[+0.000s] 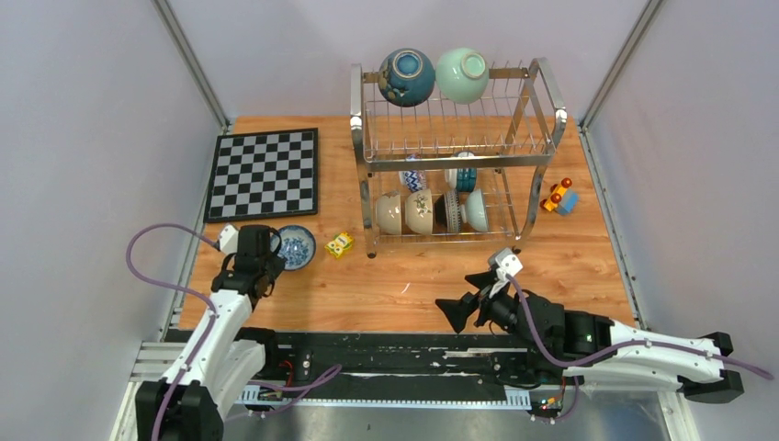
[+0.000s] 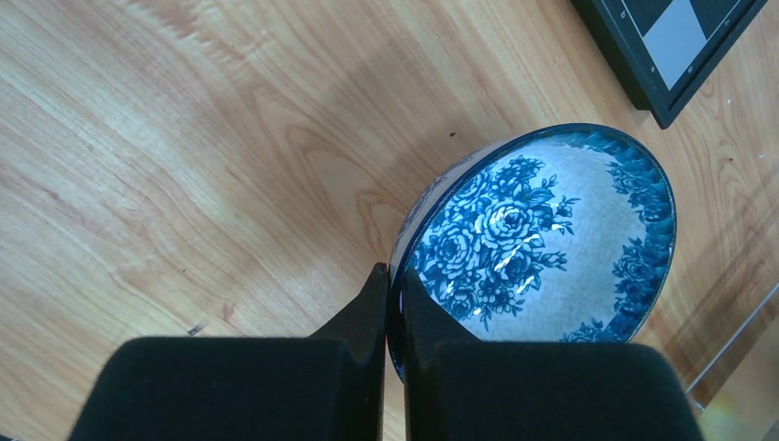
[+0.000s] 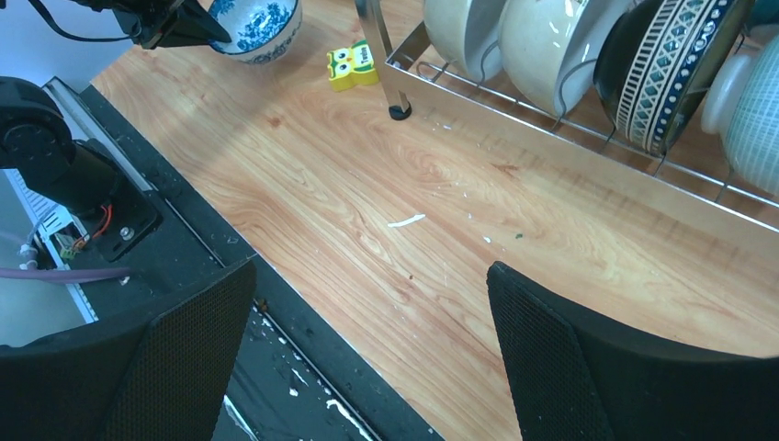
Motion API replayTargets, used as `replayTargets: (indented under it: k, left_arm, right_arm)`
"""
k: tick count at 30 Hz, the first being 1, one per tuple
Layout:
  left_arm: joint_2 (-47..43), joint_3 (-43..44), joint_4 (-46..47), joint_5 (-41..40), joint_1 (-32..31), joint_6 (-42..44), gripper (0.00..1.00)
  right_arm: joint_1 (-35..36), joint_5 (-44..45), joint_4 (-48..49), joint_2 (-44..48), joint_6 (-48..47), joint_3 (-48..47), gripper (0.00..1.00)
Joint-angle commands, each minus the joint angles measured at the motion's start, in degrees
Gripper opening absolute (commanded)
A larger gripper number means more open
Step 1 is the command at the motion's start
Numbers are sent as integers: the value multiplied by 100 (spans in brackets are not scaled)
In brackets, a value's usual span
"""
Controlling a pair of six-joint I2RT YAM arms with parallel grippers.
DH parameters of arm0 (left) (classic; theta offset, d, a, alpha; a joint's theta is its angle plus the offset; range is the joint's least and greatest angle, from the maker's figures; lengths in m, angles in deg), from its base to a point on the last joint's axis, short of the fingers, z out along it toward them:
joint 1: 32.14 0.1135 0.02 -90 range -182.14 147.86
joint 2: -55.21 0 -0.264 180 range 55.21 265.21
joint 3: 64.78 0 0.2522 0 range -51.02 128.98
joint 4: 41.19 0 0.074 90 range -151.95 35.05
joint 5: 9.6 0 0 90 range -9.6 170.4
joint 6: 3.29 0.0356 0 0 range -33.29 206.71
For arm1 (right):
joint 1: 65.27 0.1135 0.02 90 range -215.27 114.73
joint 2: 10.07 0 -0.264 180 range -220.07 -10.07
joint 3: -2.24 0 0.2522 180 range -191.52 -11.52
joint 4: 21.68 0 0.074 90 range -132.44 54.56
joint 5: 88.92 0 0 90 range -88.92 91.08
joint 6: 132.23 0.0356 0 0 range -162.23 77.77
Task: Unload the bowls from the dish rack
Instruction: Place the bowl at the center of the board.
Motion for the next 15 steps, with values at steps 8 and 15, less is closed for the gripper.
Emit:
replayTargets:
  k: [8, 15]
  left_arm:
    - [470, 59, 995, 67, 146, -416, 0]
    - [841, 29, 1135, 302, 324, -464, 0]
  right_arm:
    - [-61, -26, -347, 479, 357, 346, 99]
    - [-59, 26, -355, 522, 321, 308, 99]
